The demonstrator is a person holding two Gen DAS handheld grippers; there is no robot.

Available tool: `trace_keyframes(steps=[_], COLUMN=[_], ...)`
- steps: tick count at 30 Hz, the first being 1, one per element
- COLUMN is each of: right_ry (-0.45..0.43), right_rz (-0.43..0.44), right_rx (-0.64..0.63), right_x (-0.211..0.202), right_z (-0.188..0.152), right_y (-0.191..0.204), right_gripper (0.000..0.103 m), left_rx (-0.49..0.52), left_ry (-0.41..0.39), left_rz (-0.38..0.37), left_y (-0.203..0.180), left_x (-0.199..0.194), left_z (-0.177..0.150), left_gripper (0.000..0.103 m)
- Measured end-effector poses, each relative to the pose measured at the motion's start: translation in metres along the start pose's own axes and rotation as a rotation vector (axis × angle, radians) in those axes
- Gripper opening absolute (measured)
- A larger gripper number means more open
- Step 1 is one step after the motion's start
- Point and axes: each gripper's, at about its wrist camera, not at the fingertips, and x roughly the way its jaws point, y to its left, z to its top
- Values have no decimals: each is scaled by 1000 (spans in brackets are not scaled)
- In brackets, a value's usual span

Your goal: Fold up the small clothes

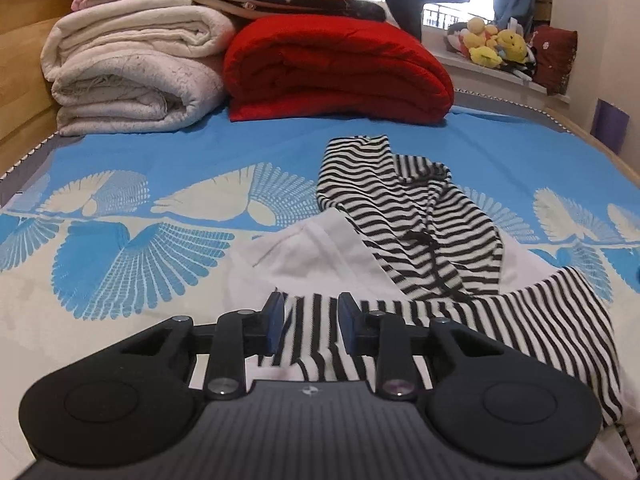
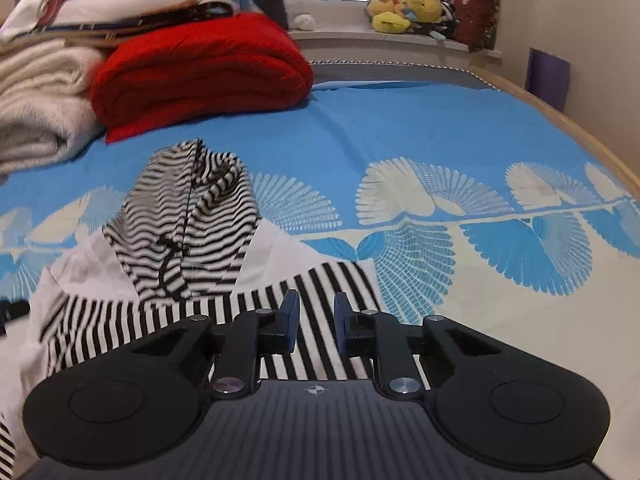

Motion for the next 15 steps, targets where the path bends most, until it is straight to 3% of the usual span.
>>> trace_keyframes(steps=[5,11,13,15], right_ry=[12,66,76,80], right_rz=[23,4,-4,-8], right_rx=[34,78,87,90], right_x=[-3,6,9,10], right_z=[10,10,10,10], right_y=[-17,-37,-42,-46], right_gripper=[19,19,19,19], left_rx=[-25,-63,-87,-114], left_ry=[5,42,58,81], left_rz=[-16,-42,-43,-38], left_y=[-6,-14,-14,-13], left_x=[53,154,189,222], left_z=[53,130,152,170], left_gripper=[33,34,37,50])
